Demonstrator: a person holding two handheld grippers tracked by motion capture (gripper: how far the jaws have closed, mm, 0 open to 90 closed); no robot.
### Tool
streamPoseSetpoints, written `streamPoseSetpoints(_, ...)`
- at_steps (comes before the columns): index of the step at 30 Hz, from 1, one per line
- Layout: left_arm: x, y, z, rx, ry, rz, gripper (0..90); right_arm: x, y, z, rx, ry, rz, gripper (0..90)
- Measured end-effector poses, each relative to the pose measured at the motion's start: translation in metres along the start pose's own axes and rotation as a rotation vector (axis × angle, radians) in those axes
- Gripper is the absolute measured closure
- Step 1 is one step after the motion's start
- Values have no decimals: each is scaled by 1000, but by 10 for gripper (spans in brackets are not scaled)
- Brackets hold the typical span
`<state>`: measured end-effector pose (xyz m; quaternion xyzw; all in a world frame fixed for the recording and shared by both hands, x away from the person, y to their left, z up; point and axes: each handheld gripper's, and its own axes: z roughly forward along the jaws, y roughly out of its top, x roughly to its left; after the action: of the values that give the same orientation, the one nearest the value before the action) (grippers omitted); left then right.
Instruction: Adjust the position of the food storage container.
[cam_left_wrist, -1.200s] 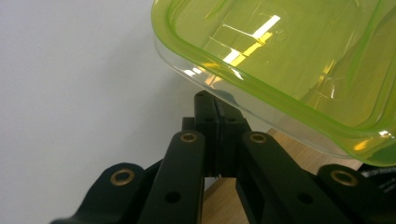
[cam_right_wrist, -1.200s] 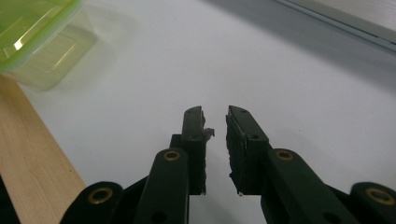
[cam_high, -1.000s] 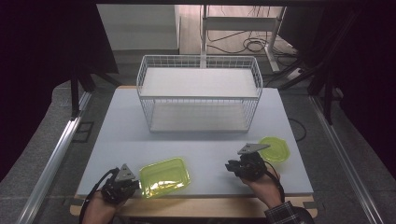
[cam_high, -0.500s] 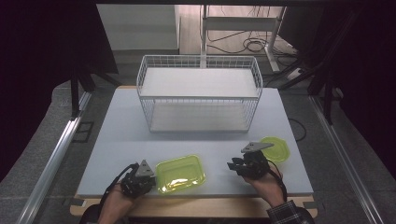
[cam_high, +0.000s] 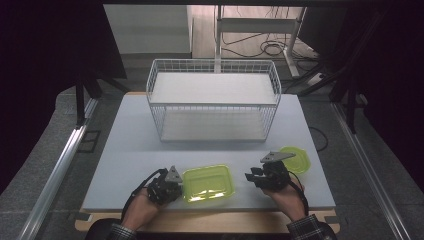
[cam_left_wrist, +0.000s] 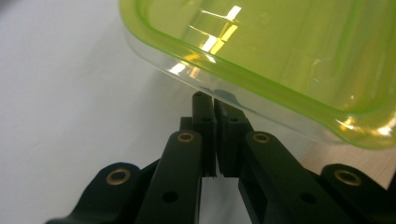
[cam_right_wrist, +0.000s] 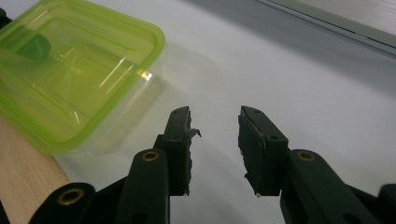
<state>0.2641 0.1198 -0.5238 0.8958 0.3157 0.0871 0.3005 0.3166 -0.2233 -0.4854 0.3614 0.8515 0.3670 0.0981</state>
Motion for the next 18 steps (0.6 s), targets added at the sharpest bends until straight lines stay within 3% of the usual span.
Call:
streamPoseSetpoints(3,-4,-2,0,-3,-7,5,870,0,0,-1,-4,-6,-3,626)
streamPoseSetpoints(7,-3,-13,-9,-22,30,-13,810,1,0,-1,-9,-14,-7,589)
streamPoseSetpoints(9,-1,-19,-14,-49,59,-25,677,1,-1,-1,-9,-14,-6,558)
streamPoseSetpoints(10,1,-24,-19,-86,83,-39,506,1,-1,-1,-11,-15,-6,513)
streamPoseSetpoints(11,1,-24,-19,-86,83,-39,424,1,-1,-1,-11,-15,-6,513)
streamPoseSetpoints(12,2,-25,-20,-98,80,-51,424,2,-1,-1,-16,-15,-5,484)
streamPoseSetpoints(15,1,-31,-24,-120,75,-60,209,2,-2,-1,-35,-11,-4,361)
streamPoseSetpoints(18,-2,-36,-26,-120,85,-48,124,2,-4,0,-38,10,13,273)
